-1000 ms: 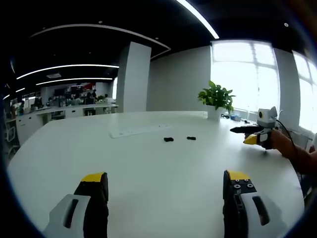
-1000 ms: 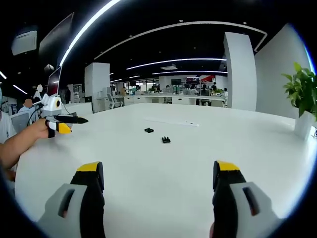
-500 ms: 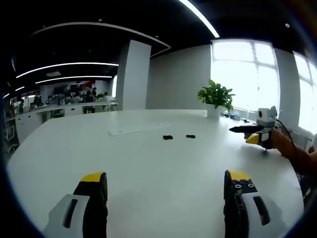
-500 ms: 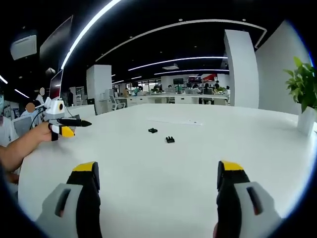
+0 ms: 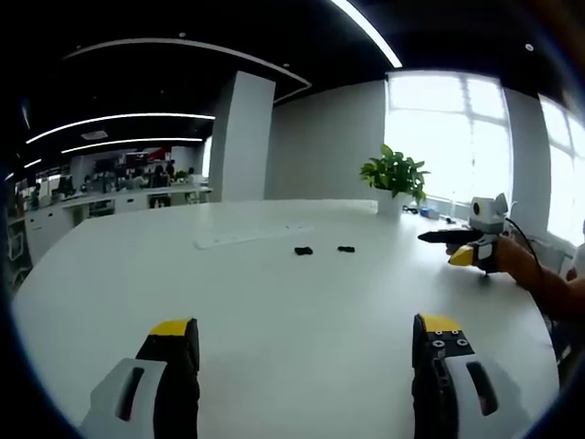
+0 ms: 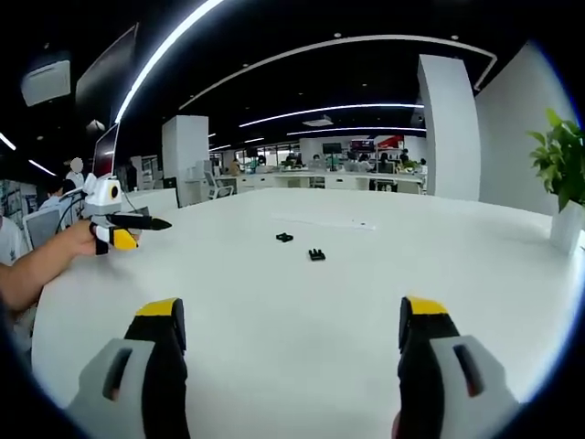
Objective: Snap the two parts of the plastic buckle together until the buckle closes and remains connected.
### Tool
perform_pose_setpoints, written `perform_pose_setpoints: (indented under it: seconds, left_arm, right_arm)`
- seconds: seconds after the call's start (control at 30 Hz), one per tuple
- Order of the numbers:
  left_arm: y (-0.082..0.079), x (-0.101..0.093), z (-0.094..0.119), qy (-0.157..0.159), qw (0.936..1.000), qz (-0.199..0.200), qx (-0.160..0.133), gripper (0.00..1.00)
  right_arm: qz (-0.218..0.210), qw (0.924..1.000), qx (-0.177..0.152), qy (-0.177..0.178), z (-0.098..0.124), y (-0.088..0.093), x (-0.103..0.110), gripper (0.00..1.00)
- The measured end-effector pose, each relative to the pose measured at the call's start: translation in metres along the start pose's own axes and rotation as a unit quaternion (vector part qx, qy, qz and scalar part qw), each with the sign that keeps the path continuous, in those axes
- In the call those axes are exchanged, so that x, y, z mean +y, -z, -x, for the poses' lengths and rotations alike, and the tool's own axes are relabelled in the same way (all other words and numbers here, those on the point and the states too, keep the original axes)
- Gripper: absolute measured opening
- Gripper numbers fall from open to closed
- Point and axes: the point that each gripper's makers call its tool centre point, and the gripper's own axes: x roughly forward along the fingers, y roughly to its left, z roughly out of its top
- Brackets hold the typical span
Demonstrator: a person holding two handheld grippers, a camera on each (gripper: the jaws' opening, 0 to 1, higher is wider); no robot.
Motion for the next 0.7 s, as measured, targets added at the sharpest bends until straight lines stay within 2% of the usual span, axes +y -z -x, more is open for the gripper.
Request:
perform_pose_setpoints:
  seconds: [0.37, 0.7]
  left_arm:
    - [0.0054, -0.0047, 0.0002, 0.001, 0.9999, -0.007, 0.01, 0.97]
    - [0.0008, -0.011, -0.0013, 0.013, 0.9999, 0.002, 0.001, 0.96]
  right_arm:
    - [0.009, 0.9999, 0.002, -0.003, 0.0, 0.0006, 0.0024, 0.91]
    - [0.0, 1.0, -0.003, -0.007, -0.0007, -0.002, 0.0029, 0.86]
